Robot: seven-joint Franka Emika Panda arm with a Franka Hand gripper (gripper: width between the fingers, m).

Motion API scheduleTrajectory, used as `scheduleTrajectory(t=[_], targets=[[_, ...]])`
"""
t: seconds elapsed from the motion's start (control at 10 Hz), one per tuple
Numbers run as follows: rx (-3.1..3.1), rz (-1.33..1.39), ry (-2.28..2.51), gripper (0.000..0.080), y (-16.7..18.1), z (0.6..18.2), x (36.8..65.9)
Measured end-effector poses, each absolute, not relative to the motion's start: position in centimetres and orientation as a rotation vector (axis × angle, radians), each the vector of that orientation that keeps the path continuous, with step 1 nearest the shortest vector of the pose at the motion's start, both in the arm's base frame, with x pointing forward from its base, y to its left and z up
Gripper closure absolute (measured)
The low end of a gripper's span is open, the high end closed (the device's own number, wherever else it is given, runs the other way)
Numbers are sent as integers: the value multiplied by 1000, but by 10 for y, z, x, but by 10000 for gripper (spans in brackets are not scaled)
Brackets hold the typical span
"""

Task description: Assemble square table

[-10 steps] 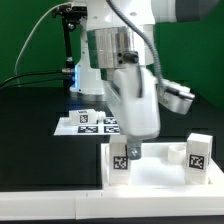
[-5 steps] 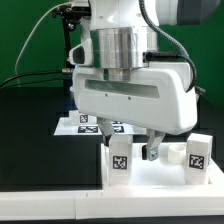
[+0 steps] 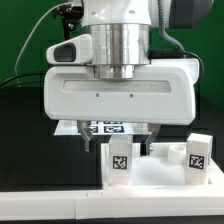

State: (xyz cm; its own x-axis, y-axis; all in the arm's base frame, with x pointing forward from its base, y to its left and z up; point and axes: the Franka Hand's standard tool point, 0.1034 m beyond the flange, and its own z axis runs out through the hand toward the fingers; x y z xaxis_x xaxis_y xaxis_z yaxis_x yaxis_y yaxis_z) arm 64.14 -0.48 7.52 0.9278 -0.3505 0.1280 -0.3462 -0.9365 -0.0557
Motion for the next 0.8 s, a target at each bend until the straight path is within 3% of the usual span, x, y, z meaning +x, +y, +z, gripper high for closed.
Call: scheduleTrajectory(t=[0.2, 0.3, 0.4, 0.8], targets=[[-3010, -208, 715, 451, -4, 75, 641], [-2983, -206, 809, 451, -5, 75, 641], [-2952, -203, 904, 515, -6, 75, 641], [-2611, -119, 1609, 515, -11, 76, 639]])
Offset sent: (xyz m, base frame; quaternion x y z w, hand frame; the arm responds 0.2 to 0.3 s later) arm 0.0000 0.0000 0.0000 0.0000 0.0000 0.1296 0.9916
